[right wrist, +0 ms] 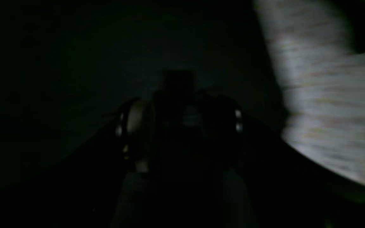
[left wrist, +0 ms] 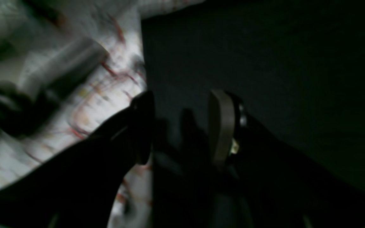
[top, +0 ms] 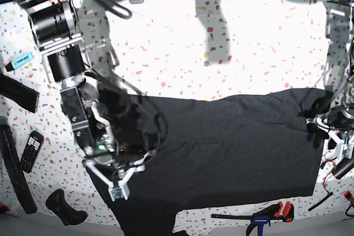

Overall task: Fold the T-shirt properly
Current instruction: 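Regrasp the folded edge with both grippers and pull it back toward the arms, then hold the shirt edge with both grippers and smooth it flat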

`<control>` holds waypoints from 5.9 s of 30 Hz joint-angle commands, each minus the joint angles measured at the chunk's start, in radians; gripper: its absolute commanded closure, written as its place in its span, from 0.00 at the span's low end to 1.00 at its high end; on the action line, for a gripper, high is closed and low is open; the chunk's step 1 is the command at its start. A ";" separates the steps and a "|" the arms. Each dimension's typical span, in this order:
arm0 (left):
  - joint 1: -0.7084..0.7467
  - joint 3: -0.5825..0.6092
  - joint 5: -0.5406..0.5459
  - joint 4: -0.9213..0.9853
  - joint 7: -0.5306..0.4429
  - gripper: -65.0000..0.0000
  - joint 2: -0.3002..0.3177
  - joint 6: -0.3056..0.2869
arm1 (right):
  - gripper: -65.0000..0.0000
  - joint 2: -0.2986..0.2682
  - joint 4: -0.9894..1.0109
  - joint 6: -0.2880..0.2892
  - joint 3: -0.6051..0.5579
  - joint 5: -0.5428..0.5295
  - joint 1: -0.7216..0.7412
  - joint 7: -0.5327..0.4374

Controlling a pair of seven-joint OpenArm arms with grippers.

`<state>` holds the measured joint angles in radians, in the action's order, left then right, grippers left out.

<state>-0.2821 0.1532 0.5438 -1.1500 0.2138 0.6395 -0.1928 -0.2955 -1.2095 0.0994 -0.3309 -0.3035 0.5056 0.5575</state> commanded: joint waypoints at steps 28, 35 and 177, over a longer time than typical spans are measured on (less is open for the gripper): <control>0.249 -0.010 -0.185 -0.151 -0.118 0.60 -0.160 0.152 | 0.54 -0.001 -0.016 0.293 0.324 0.072 -0.272 -0.094; 0.196 -0.010 -0.183 0.004 -0.156 0.60 -0.169 0.135 | 0.54 -0.001 -0.003 0.293 0.324 0.072 -0.293 -0.096; 1.060 -0.403 -0.241 -0.664 0.077 0.60 -0.257 -0.091 | 0.54 -0.198 -0.707 0.334 0.718 0.072 -1.337 0.105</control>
<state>0.7700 -0.2432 0.3019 -1.7973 0.3138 0.3744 -0.2844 -0.4820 -1.8980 0.4343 0.3790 -0.2321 -0.8211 0.6670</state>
